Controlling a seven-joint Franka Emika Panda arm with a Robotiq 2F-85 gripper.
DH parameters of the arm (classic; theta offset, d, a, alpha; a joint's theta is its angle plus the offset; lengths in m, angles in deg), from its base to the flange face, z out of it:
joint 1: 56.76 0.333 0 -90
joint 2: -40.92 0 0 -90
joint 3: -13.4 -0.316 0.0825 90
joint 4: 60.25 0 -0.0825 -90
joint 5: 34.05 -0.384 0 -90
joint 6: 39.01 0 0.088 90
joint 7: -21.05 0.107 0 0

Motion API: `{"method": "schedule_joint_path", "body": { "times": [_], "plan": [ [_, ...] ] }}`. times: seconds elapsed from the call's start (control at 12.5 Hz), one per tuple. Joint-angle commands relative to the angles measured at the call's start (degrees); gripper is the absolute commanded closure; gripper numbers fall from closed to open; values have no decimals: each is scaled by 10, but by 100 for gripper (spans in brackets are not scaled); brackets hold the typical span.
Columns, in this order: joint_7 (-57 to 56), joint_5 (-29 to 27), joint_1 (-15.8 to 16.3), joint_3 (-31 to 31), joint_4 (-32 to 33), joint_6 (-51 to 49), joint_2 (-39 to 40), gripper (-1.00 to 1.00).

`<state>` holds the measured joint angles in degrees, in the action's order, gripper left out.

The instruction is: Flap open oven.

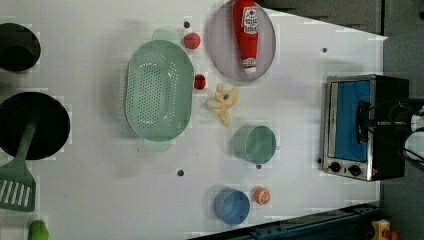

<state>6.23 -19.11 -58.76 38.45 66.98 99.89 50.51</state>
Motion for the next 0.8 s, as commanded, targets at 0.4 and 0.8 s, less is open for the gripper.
{"method": "schedule_joint_path", "body": {
  "times": [0.4, 0.8],
  "plan": [
    [200, 126, 74, -42, 52, -4, 4, 65],
    [384, 280, 98, -88, 62, -14, 46, 65]
  ]
}}
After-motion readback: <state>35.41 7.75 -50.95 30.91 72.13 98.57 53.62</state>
